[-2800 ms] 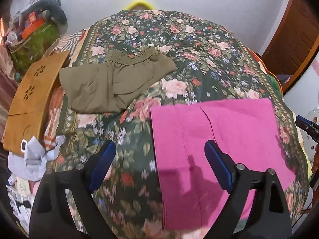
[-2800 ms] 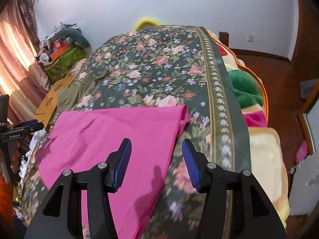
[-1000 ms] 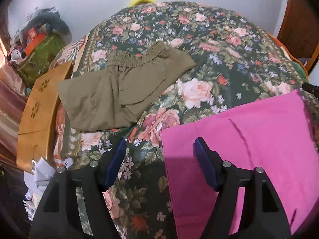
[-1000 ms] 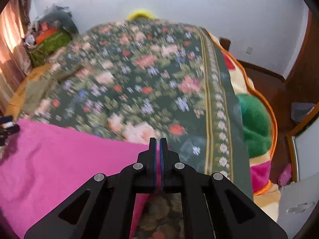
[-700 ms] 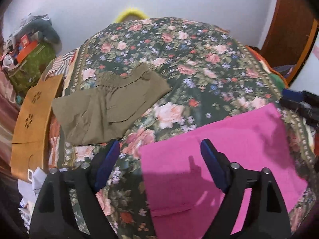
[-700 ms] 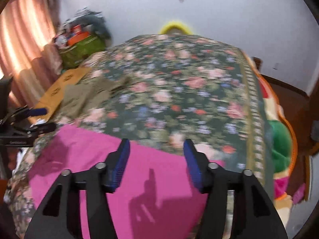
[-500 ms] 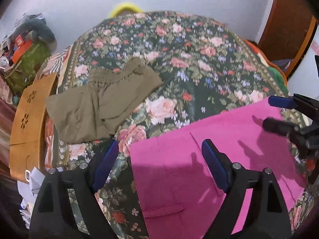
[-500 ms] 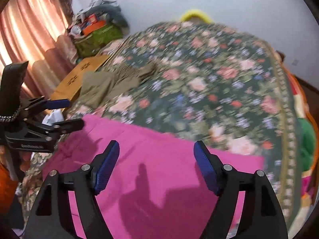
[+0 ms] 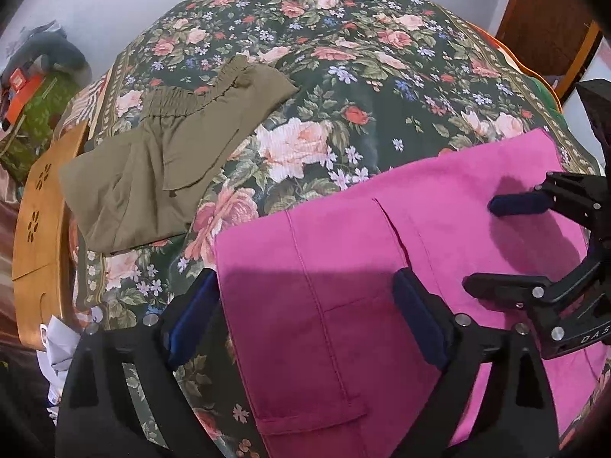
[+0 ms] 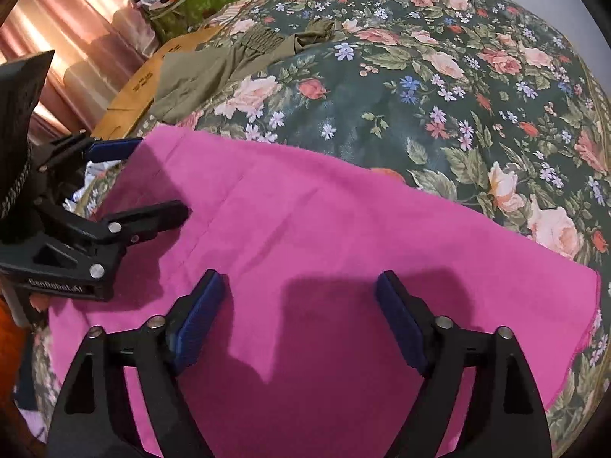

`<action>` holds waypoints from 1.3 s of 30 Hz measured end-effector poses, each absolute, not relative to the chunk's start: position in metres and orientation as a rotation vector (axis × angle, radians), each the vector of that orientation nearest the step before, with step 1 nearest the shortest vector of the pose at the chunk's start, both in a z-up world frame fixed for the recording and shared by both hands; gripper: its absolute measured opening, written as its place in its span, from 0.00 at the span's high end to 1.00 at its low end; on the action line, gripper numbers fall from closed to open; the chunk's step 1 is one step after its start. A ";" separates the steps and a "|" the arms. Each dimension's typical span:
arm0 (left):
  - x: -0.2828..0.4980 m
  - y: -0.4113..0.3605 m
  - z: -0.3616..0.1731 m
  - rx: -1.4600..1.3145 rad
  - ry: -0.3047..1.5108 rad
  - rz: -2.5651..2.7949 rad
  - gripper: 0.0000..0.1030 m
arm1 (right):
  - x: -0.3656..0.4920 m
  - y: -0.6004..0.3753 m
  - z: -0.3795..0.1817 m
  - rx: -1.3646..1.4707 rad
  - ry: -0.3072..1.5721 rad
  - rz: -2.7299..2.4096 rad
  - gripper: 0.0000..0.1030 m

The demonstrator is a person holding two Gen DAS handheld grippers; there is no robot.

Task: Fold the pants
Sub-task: 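Open the right gripper and lay the trousers flat with both grippers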

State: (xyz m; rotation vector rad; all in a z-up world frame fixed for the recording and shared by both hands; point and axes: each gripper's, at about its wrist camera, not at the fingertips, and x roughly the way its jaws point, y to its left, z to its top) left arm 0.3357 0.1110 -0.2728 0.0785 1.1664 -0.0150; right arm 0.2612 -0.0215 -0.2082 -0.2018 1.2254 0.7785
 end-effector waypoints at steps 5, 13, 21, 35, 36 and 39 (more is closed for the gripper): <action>0.323 0.113 -0.273 0.071 1.171 -0.020 0.08 | 0.257 -0.037 -0.206 -0.182 1.248 0.775 0.19; 0.292 0.119 -0.264 0.029 1.157 0.000 0.08 | 0.233 -0.069 -0.198 -0.186 1.256 0.734 0.18; 0.260 0.123 -0.253 0.010 1.133 0.043 0.08 | 0.202 -0.103 -0.189 -0.158 1.246 0.687 0.18; 0.205 0.127 -0.233 0.016 1.089 0.104 0.08 | 0.162 -0.138 -0.182 -0.091 1.209 0.578 0.18; 0.202 0.127 -0.232 0.013 1.088 0.103 0.08 | 0.161 -0.140 -0.182 -0.074 1.210 0.569 0.18; 0.194 0.128 -0.229 -0.012 1.085 0.106 0.08 | 0.158 -0.144 -0.180 -0.055 1.215 0.548 0.18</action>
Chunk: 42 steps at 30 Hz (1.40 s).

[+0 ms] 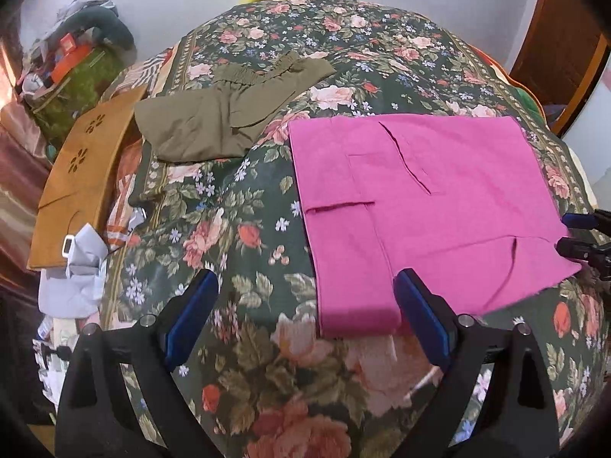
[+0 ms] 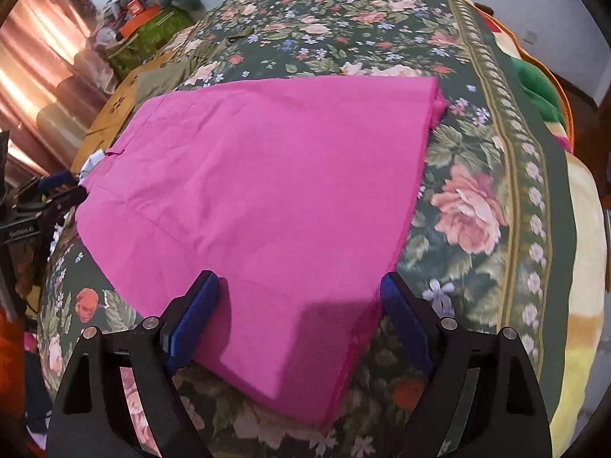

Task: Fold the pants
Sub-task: 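Open the right gripper and lay the trousers flat with both grippers, then grasp the pink trousers' edge with the left gripper and lift it over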

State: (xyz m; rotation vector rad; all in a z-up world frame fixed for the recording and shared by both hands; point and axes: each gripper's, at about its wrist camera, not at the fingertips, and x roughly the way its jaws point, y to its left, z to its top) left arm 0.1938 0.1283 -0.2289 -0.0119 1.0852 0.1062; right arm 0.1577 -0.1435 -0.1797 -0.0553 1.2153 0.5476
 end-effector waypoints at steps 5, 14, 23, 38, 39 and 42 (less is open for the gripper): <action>0.183 0.135 -0.210 -0.099 1.047 0.119 0.08 | 0.149 -0.134 -0.161 -0.114 1.166 0.555 0.18; 0.164 0.135 -0.189 -0.288 0.987 0.084 0.08 | 0.140 -0.097 -0.111 -0.101 0.954 0.629 0.18; 0.162 0.114 -0.226 -0.373 1.100 0.038 0.08 | 0.141 -0.058 -0.151 -0.266 0.984 0.637 0.18; 0.188 0.124 -0.248 -0.687 1.144 -0.088 0.03 | 0.140 -0.064 -0.169 -0.192 1.057 0.698 0.18; 0.193 0.126 -0.250 -0.702 1.144 -0.091 0.03 | 0.140 -0.064 -0.169 -0.189 1.058 0.699 0.18; 0.202 0.132 -0.252 -0.736 1.137 -0.093 0.04 | 0.140 -0.064 -0.169 -0.183 1.061 0.707 0.18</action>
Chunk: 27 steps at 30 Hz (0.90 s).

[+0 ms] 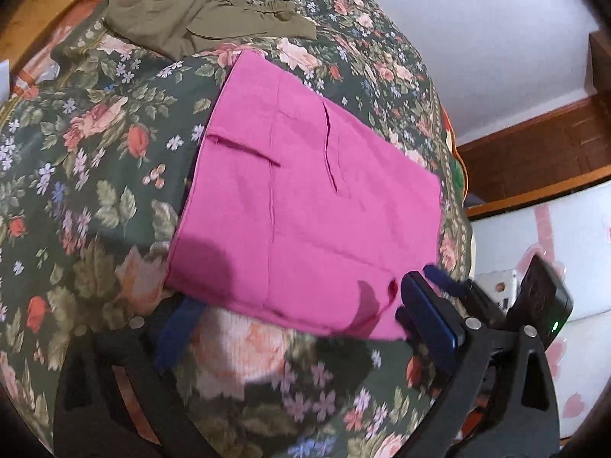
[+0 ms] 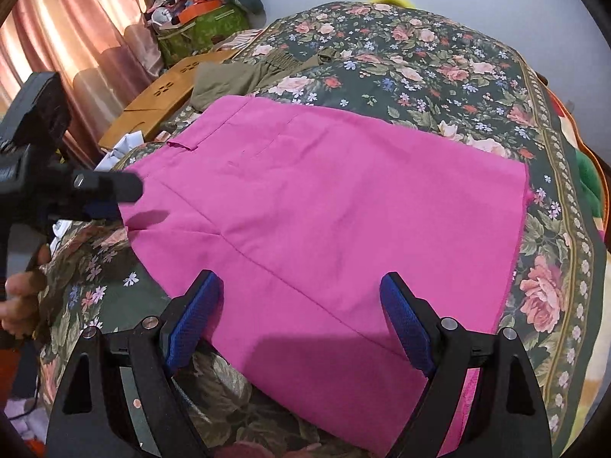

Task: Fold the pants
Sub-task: 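Grasp the pink trousers' edge with the left gripper and lift it over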

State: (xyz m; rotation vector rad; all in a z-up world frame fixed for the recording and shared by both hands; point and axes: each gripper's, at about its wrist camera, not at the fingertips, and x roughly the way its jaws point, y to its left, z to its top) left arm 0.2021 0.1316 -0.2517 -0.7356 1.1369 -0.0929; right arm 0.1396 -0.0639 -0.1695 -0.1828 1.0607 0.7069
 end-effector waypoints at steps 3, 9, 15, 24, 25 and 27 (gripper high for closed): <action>0.209 0.133 -0.249 -0.674 1.134 -0.053 0.38 | 0.141 -0.066 -0.170 -0.167 1.068 0.715 0.18; 0.207 0.126 -0.242 -0.523 1.106 0.022 0.76 | 0.142 -0.070 -0.171 -0.134 1.081 0.725 0.18; 0.190 0.100 -0.224 -0.278 1.025 0.112 0.80 | 0.139 -0.077 -0.170 -0.072 1.108 0.728 0.18; 0.159 0.105 -0.192 -0.104 0.942 0.232 0.80 | 0.122 -0.087 -0.160 -0.091 1.074 0.717 0.18; 0.157 0.107 -0.187 -0.094 0.931 0.245 0.80 | 0.120 -0.090 -0.160 -0.077 1.077 0.720 0.18; 0.154 0.106 -0.177 -0.057 0.904 0.273 0.81 | 0.118 -0.096 -0.160 -0.056 1.087 0.719 0.18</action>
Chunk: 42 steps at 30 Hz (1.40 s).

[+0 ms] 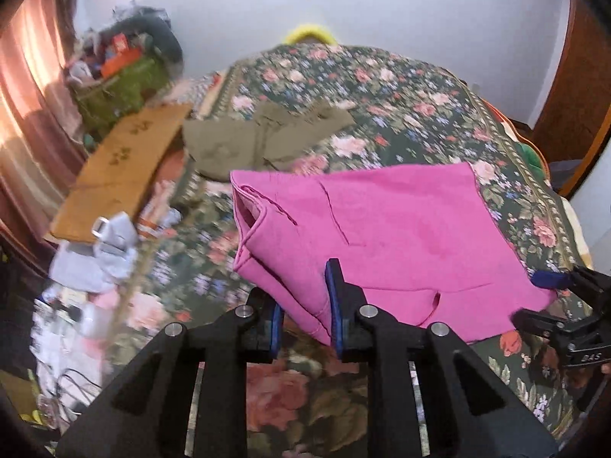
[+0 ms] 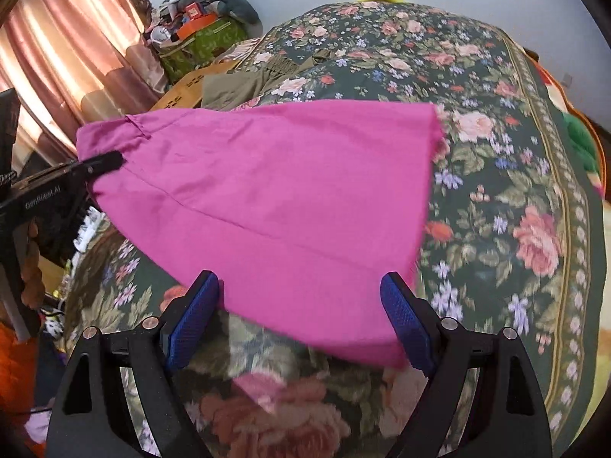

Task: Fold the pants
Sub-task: 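Grasp the pink trousers' edge with the left gripper and lift it over, then lay the lifted edge onto the trousers and open the left gripper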

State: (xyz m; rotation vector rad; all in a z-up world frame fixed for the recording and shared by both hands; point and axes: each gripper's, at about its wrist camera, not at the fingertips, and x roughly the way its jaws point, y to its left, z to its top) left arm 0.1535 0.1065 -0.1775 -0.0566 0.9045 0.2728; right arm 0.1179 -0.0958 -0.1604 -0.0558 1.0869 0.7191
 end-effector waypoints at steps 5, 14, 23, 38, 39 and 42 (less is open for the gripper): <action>0.151 0.090 -0.155 0.048 0.834 0.284 0.82 | 0.114 -0.107 -0.163 -0.042 1.092 0.696 0.18; 0.175 0.040 -0.132 0.130 0.773 0.184 0.83 | 0.117 -0.113 -0.170 0.018 1.112 0.689 0.18; 0.212 0.005 -0.134 -0.008 0.849 -0.076 0.86 | 0.116 -0.115 -0.171 0.032 1.104 0.698 0.18; 0.239 -0.007 -0.176 -0.222 1.028 -0.273 0.86 | 0.117 -0.120 -0.170 0.052 1.101 0.693 0.18; 0.238 -0.009 -0.177 -0.218 1.042 -0.284 0.84 | 0.118 -0.120 -0.170 0.051 1.099 0.691 0.18; 0.235 -0.012 -0.177 -0.193 1.046 -0.292 0.67 | 0.119 -0.123 -0.168 0.062 1.095 0.684 0.18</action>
